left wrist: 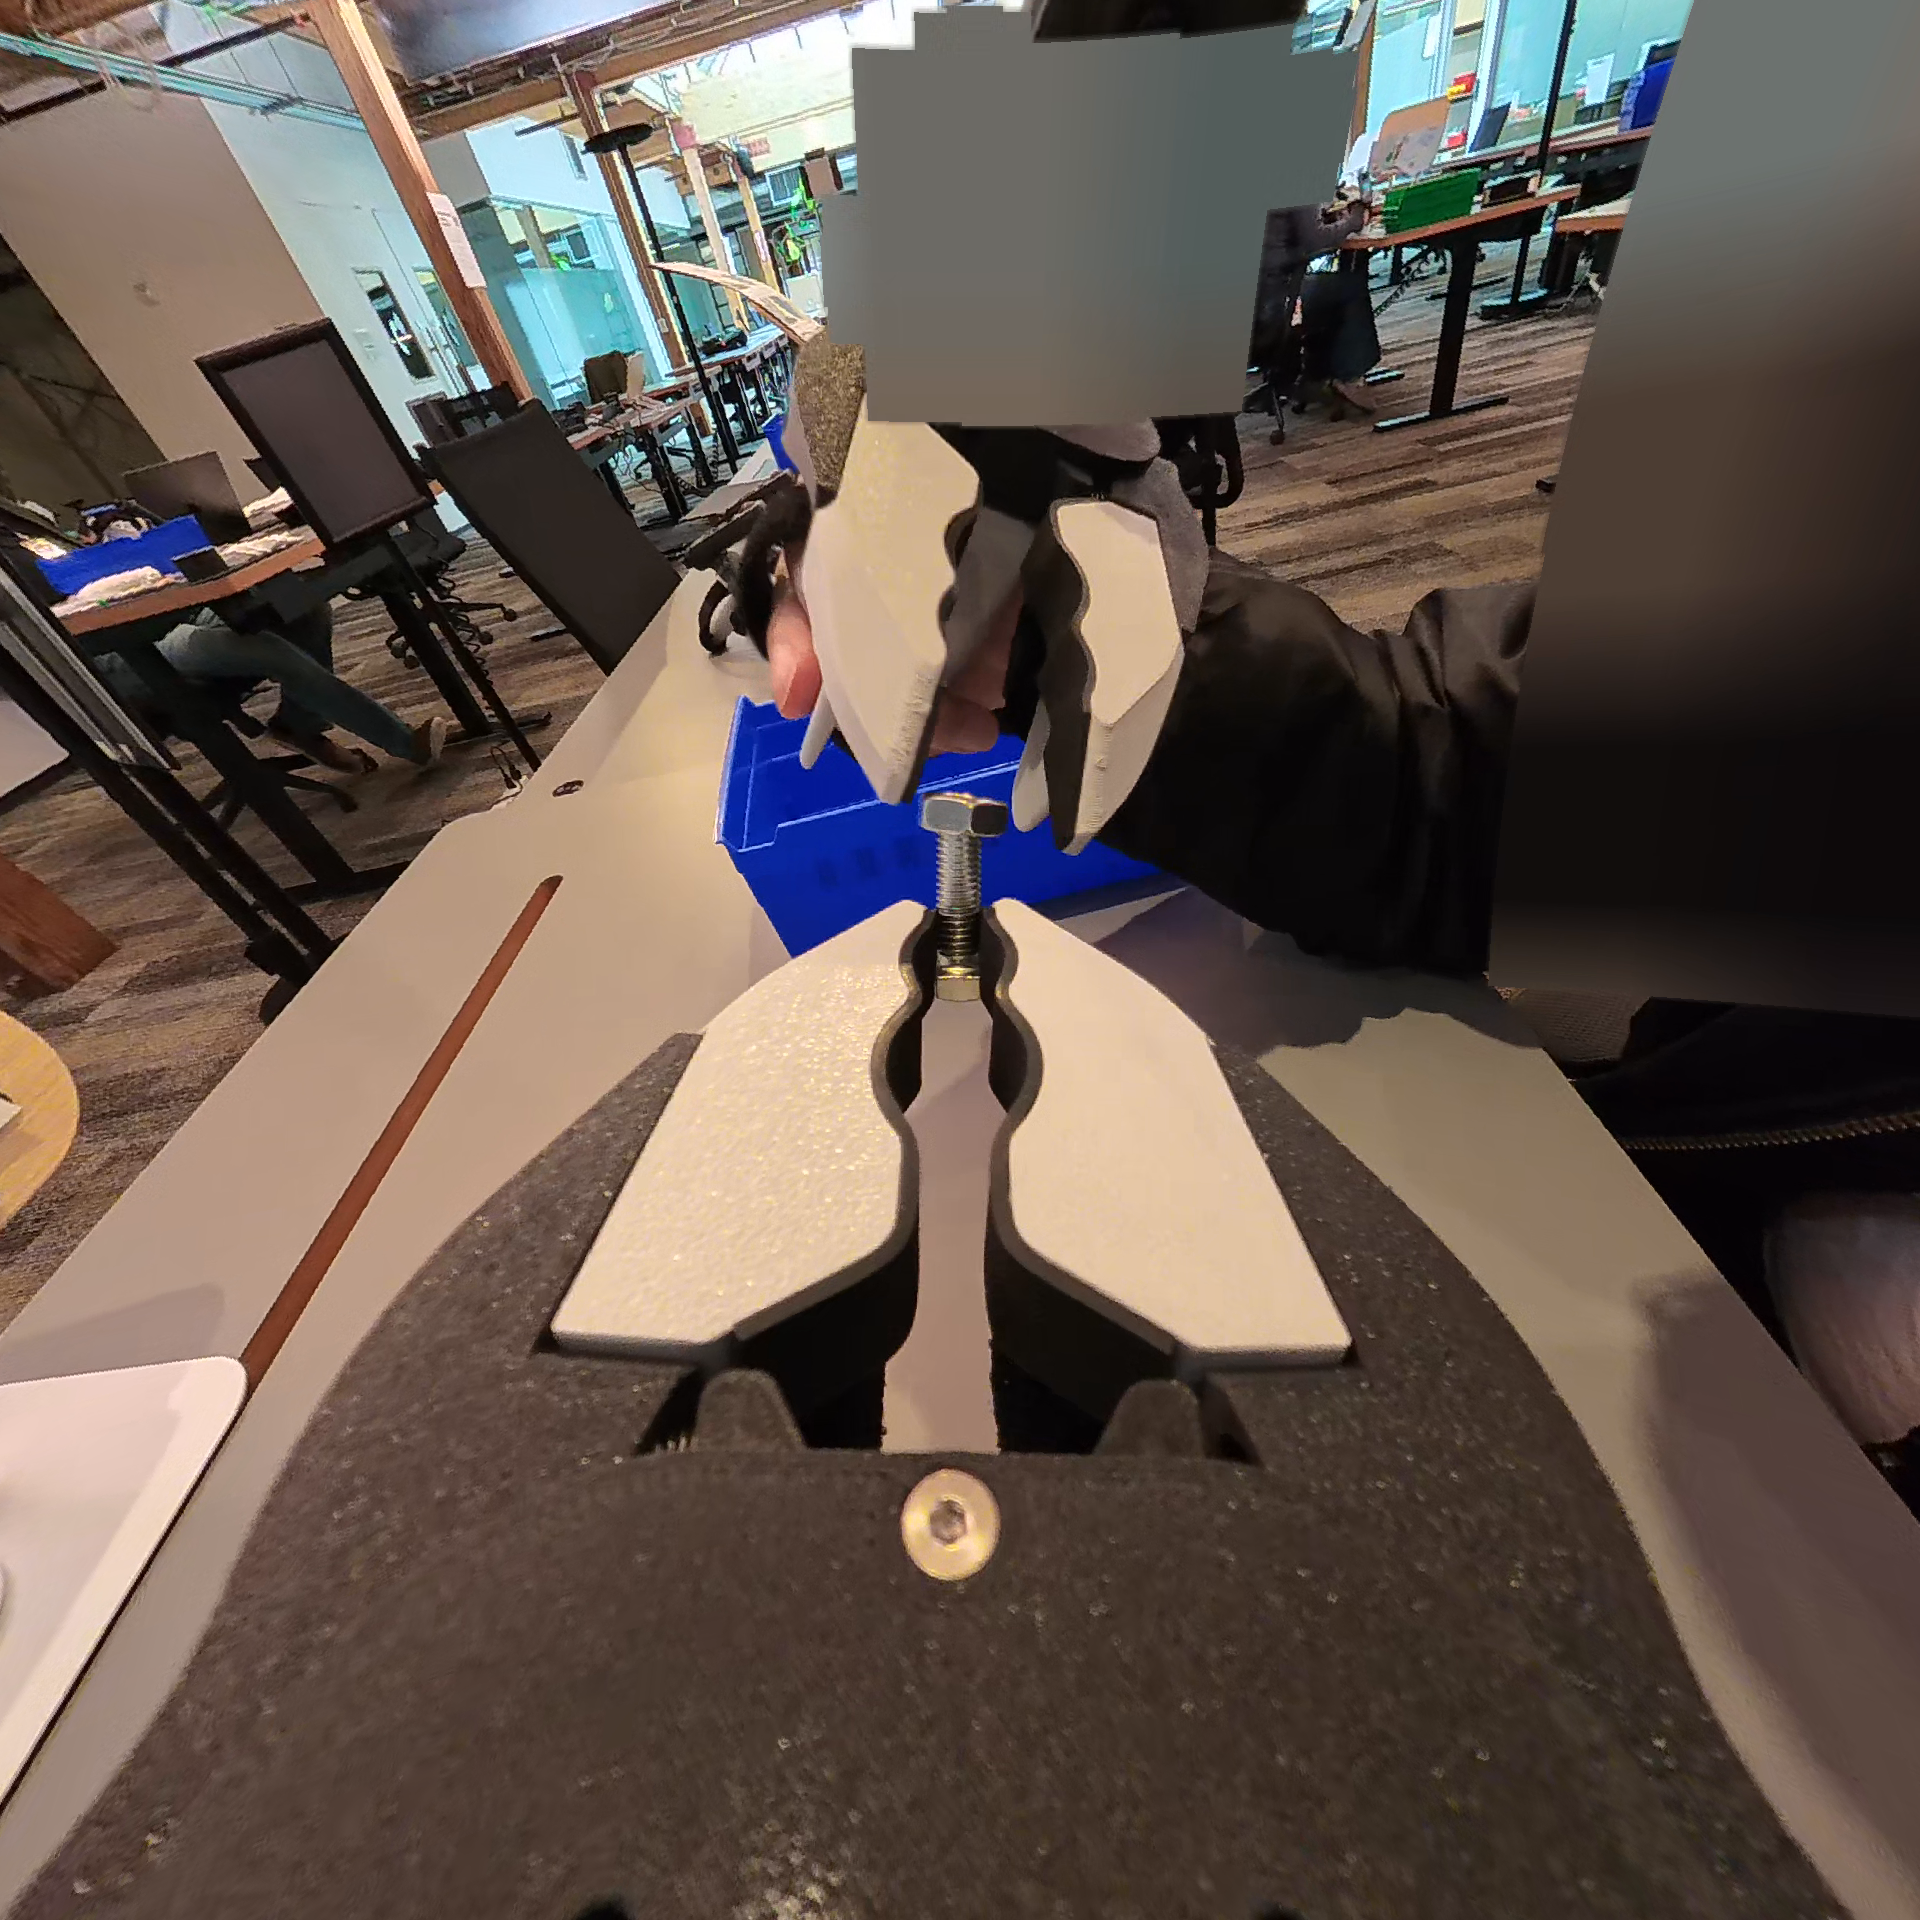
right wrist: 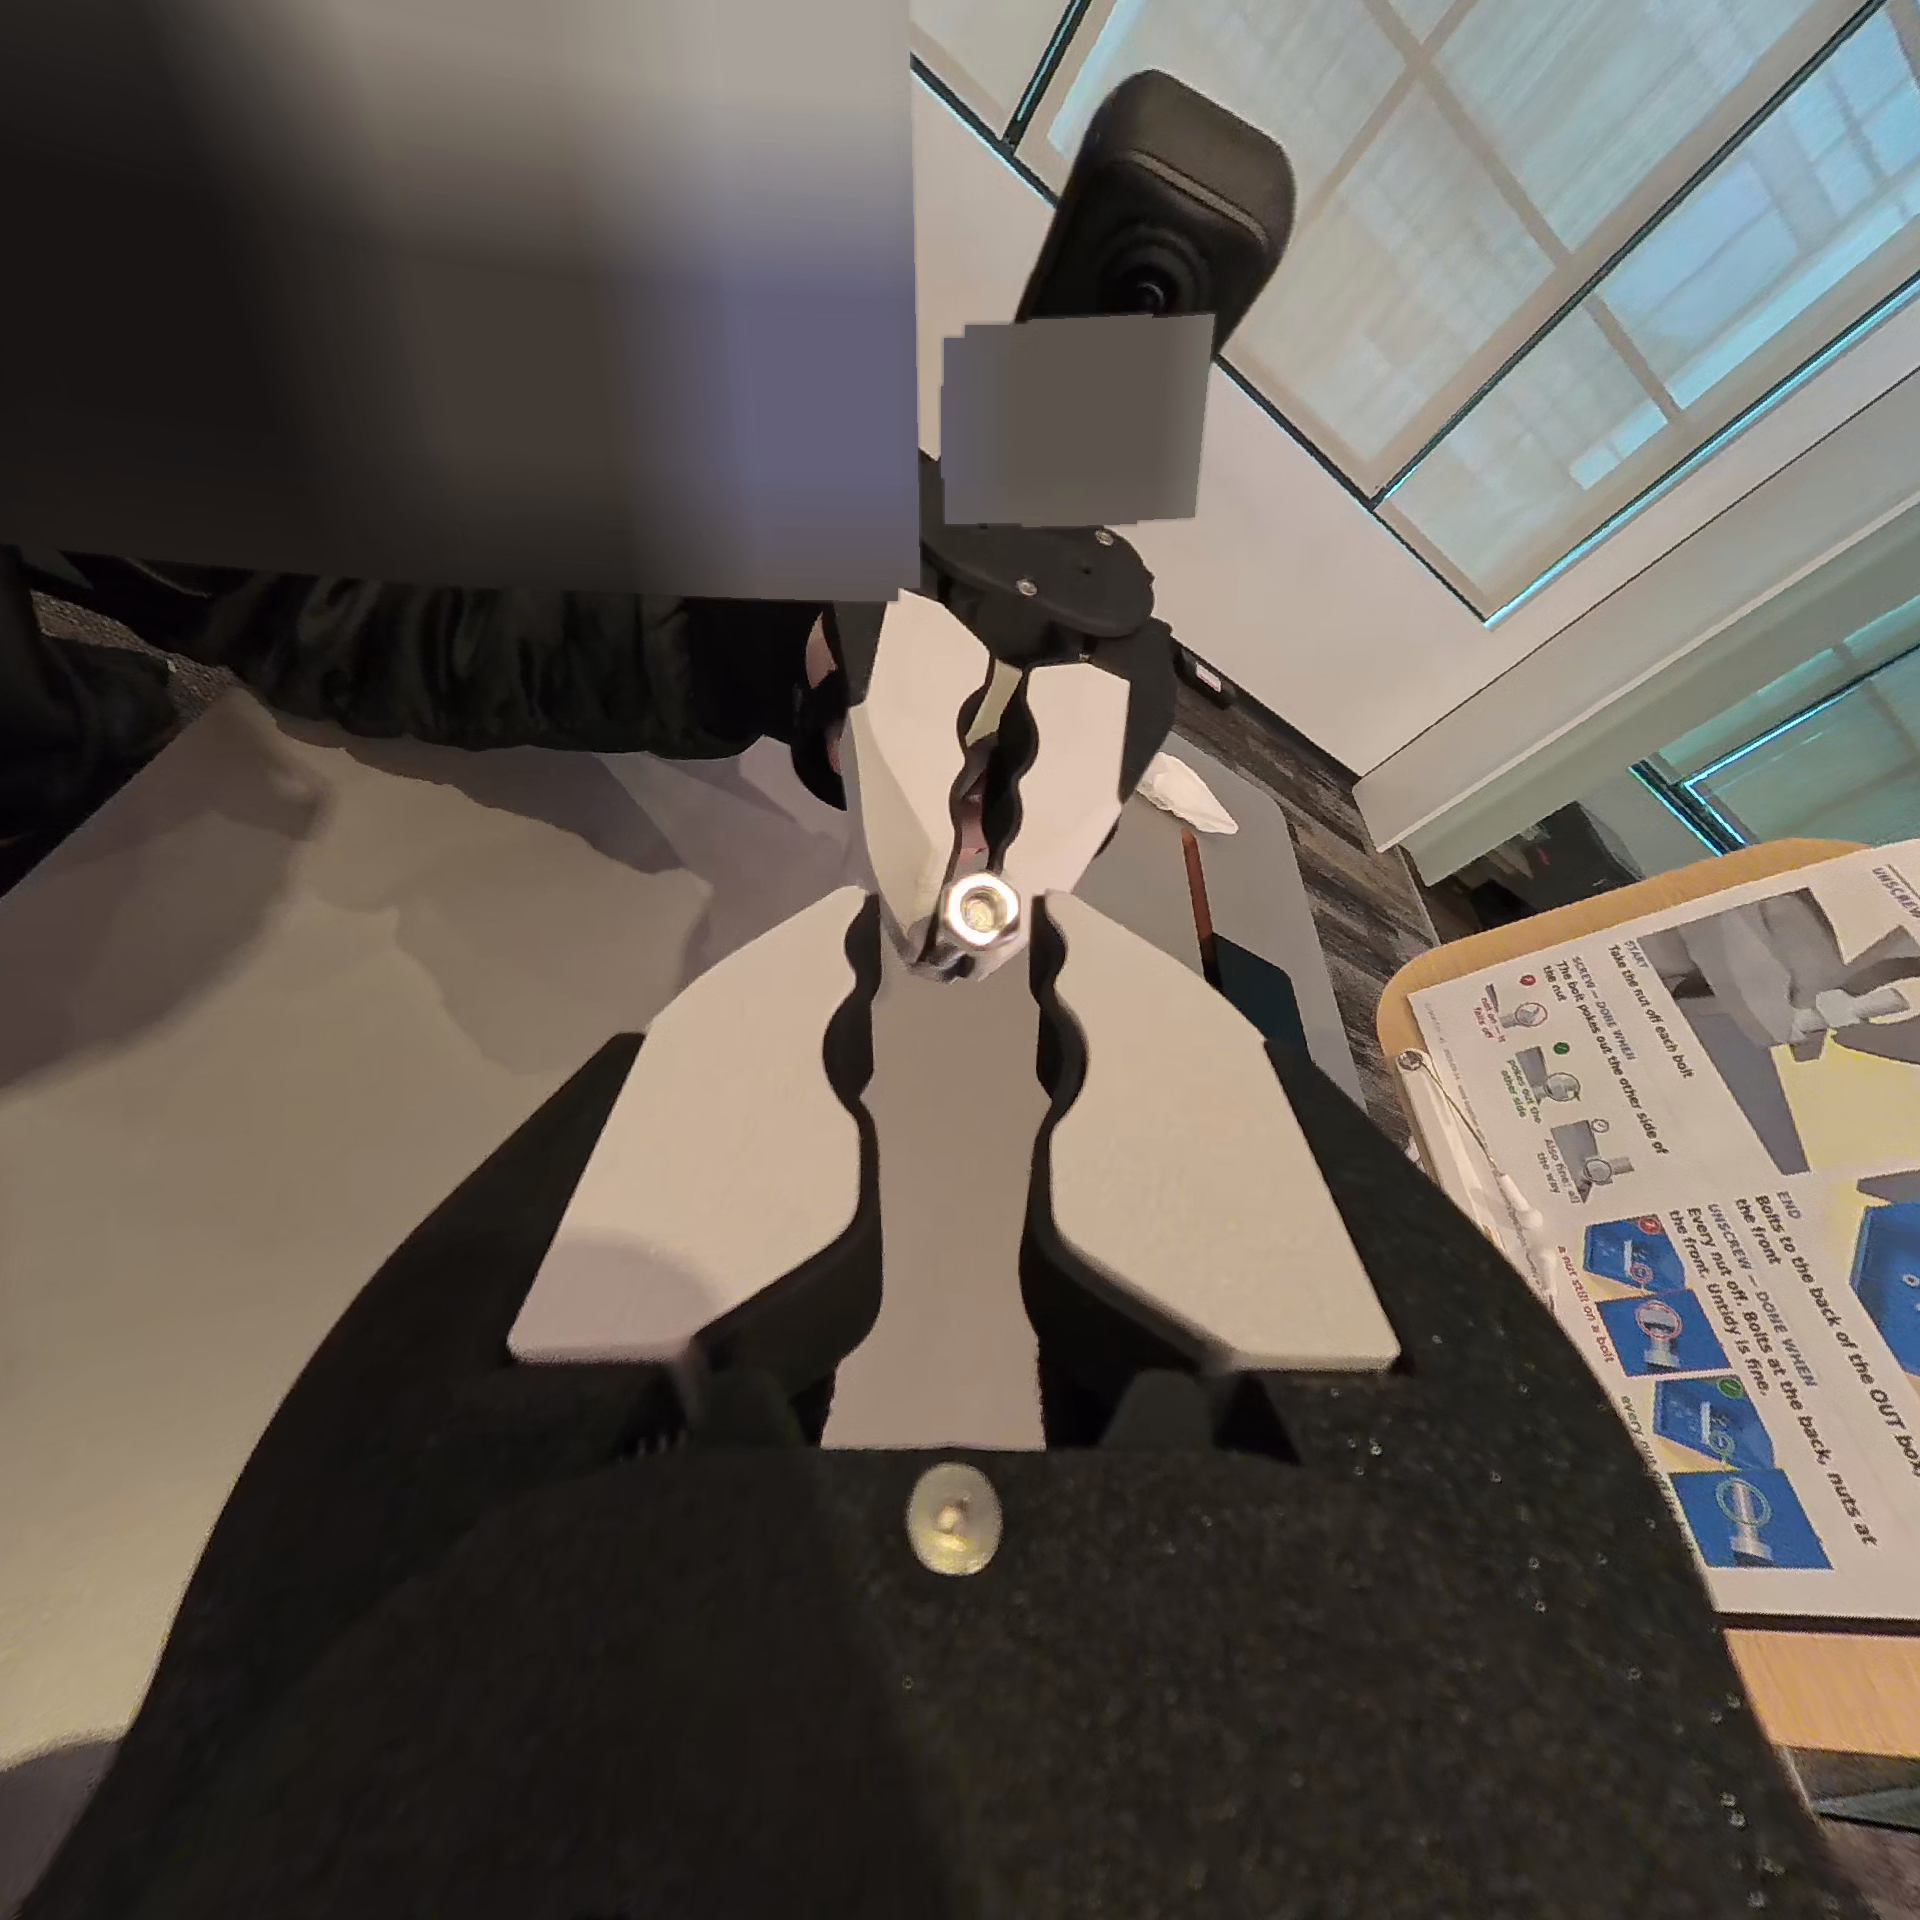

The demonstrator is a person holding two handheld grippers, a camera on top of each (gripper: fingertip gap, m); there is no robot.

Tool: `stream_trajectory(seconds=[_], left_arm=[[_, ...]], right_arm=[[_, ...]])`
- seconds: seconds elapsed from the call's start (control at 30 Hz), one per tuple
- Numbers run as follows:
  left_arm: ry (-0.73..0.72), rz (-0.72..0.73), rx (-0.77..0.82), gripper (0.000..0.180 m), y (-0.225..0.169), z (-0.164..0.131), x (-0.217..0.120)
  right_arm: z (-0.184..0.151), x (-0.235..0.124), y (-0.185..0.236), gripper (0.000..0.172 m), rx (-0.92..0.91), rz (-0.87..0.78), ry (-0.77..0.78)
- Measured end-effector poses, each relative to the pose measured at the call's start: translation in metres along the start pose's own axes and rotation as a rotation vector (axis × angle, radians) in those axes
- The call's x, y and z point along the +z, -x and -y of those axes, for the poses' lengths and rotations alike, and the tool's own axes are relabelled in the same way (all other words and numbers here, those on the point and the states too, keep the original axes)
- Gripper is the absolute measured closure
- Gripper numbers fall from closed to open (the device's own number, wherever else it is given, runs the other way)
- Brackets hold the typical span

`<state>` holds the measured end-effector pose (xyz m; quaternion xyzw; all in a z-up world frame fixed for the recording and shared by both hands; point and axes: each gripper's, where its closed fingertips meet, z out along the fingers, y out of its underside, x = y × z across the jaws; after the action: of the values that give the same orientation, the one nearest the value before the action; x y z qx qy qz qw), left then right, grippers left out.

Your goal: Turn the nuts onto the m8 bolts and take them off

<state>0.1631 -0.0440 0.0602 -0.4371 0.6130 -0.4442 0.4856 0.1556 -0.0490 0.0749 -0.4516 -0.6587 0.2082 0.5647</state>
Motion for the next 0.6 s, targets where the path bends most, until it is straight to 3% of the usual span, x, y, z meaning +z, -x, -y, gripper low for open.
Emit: stream_trajectory(seconds=[0.3,0.6], left_arm=[[0.004,-0.021,0.005,0.173,-0.0042,0.0004,0.002],[0.012,0.042,0.03,0.173,0.004,0.0007,0.0007]], right_arm=[[0.0055,-0.0028,-0.0022,0.155,-0.034,-0.029,-0.018],[-0.0006,0.0002,-0.0082,0.158,0.099,-0.017,0.004]])
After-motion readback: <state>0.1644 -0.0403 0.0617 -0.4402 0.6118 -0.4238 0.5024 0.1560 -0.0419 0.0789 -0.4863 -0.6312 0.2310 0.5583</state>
